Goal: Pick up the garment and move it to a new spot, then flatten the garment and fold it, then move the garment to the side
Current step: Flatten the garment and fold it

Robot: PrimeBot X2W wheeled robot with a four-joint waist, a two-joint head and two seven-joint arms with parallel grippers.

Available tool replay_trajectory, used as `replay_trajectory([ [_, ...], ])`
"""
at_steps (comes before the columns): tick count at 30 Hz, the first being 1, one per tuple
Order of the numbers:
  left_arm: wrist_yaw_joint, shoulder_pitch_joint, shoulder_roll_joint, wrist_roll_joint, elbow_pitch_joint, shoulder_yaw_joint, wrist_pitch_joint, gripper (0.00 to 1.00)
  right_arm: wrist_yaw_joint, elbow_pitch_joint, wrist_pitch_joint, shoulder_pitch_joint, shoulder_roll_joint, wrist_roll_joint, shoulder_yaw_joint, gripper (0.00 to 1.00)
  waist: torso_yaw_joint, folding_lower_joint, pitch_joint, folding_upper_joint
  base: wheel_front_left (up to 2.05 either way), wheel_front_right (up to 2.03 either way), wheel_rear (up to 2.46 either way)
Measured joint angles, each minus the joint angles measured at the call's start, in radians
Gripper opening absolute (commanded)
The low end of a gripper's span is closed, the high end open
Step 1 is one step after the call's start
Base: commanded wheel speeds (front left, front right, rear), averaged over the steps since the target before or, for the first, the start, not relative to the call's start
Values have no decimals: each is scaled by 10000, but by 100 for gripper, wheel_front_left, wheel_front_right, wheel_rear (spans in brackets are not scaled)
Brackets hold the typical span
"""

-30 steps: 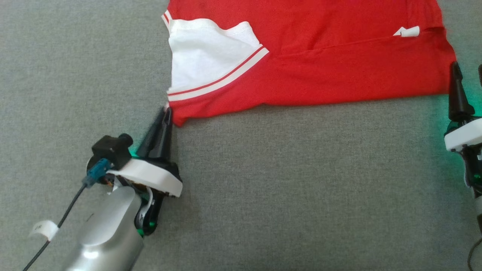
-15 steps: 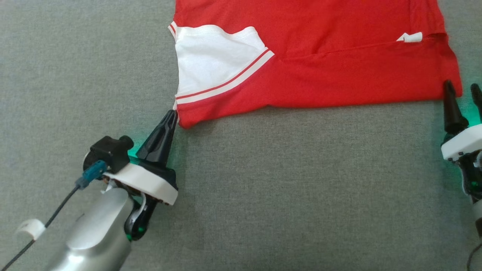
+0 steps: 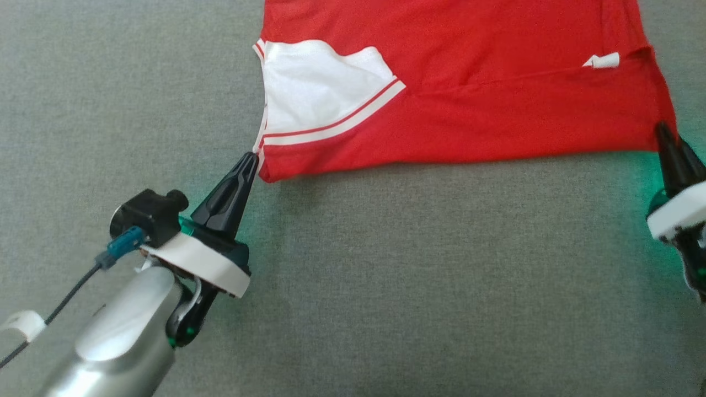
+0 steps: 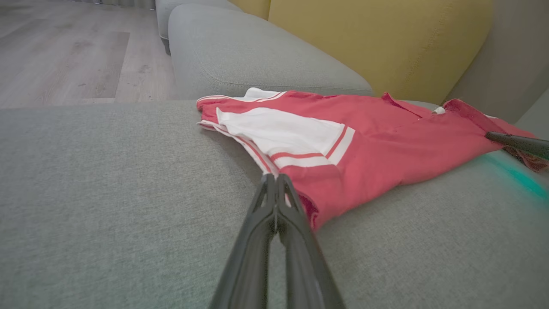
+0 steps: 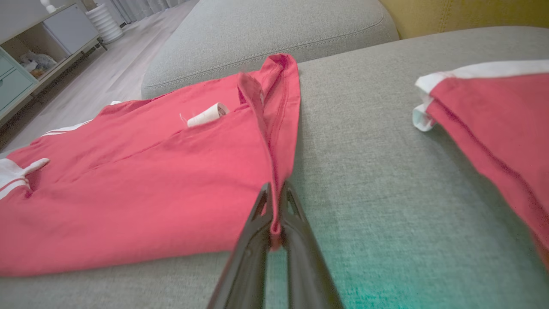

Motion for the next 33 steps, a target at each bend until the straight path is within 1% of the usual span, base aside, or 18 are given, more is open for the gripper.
replay_trajectory([
  [6,0,406,573,-362,-692,-230,437,0,0,-901,21,1085,-428,336,71,0,-12,0,-243,0,0,0,0],
  [12,29,997,1168,-656,-1438,-249,842,0,0,-1720,213,1926,-740,518,35,0,-109,-1,-404,0,0,0,0],
  [18,499,1941,1712,-955,-2736,-336,1377,0,0,-2619,456,3171,-1053,696,-341,0,-145,-1,-570,0,0,0,0],
  [22,723,2653,1946,-1218,-3432,-512,1682,0,0,-2997,652,4075,-1104,692,-650,0,-166,-1,-605,0,0,0,0],
  [25,955,3043,2073,-1258,-3799,-543,1753,0,0,-3141,704,4611,-1212,663,-828,0,-191,-1,-602,0,0,0,0],
  [30,1151,3257,2128,-1358,-4094,-600,1839,0,0,-3356,759,4890,-1193,663,-1152,0,-186,-1,-588,0,0,0,0],
  [31,1162,3252,2119,-1354,-4077,-600,1839,0,0,-3348,757,4889,-1177,658,-1227,4,-178,-1,-588,0,0,0,0],
  [32,1214,3242,2090,-1350,-4027,-600,1827,0,0,-3321,748,4887,-1158,616,-1262,71,-165,-1,-590,0,0,0,0],
  [33,1237,3223,2031,-1338,-3944,-598,1824,18,0,-3294,744,4882,-1124,531,-1294,100,-151,-1,-593,0,0,0,0],
])
